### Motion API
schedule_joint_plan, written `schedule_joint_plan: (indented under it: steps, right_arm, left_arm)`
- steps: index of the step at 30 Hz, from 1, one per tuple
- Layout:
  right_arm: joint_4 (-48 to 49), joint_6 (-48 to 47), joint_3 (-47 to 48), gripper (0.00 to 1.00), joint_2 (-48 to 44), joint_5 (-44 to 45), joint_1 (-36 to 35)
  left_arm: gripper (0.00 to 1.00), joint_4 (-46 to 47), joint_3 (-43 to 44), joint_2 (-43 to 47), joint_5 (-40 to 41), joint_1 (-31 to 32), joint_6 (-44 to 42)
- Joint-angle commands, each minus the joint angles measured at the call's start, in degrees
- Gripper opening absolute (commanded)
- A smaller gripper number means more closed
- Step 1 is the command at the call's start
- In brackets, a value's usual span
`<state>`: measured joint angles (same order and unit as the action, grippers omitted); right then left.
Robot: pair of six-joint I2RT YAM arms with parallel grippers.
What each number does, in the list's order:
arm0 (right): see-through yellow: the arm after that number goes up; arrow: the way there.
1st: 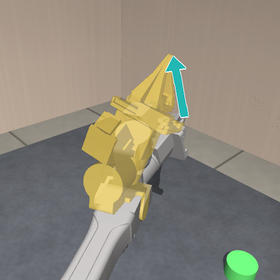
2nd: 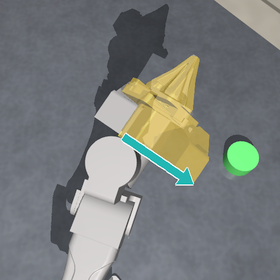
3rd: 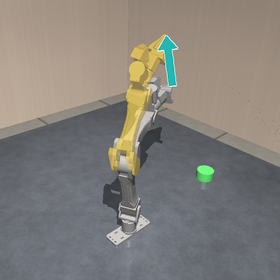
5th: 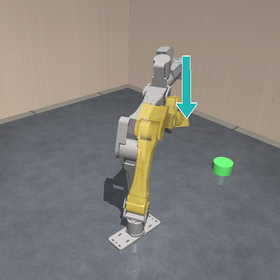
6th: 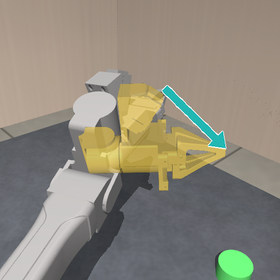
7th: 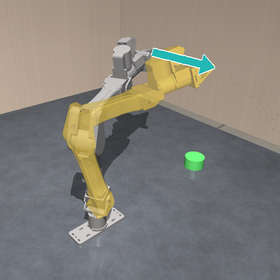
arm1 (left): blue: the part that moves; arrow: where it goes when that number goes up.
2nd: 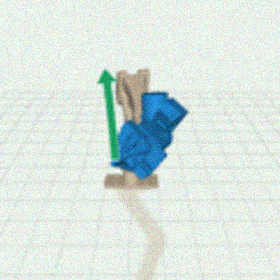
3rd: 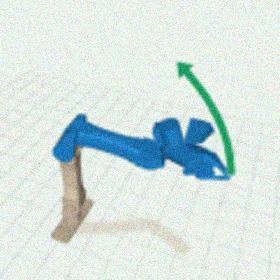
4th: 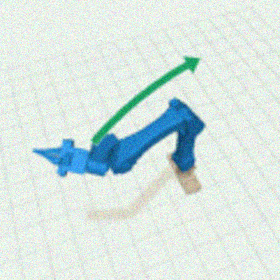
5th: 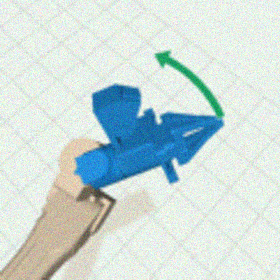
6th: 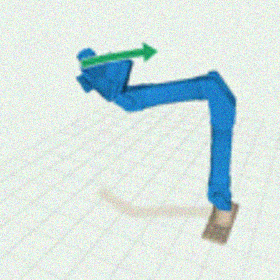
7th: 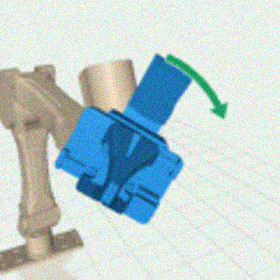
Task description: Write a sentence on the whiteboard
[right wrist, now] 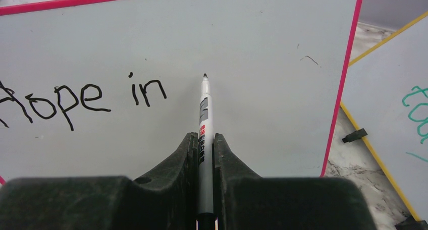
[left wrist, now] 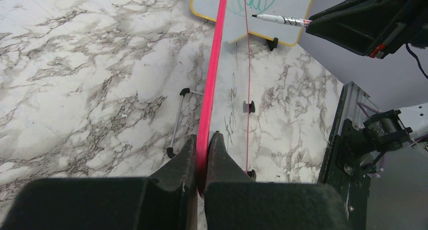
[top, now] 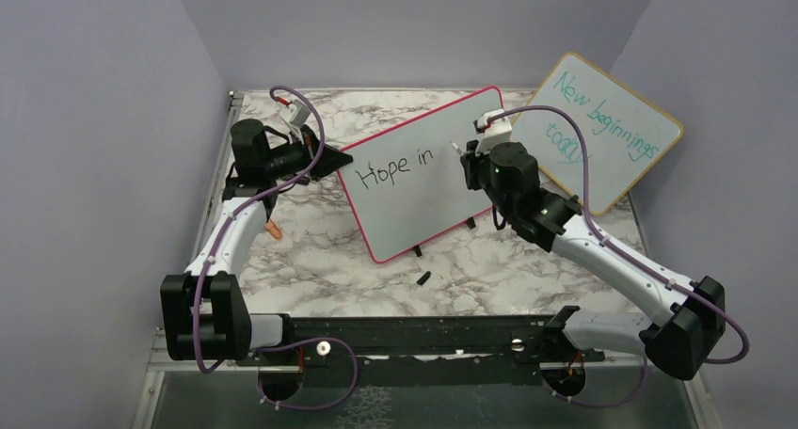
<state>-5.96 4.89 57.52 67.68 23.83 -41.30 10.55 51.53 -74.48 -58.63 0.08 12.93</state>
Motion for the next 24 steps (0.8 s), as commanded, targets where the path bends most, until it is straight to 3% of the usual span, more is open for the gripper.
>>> schedule_joint_plan:
  steps: [1,24]
  right_arm:
    - [2.12,-0.73,-0.88,0.01,-0.15,-2.03,0.61]
    - [2.8,-0.4,-0.65,0.01,2.91,-4.7,1.11]
  left_arm:
    - [0.0,-6.17,-2.22,-2.25,3.96,0.89,-8.66]
    - [0.0,-6.26,-2.22,-2.45,3.96,0.89,-8.87]
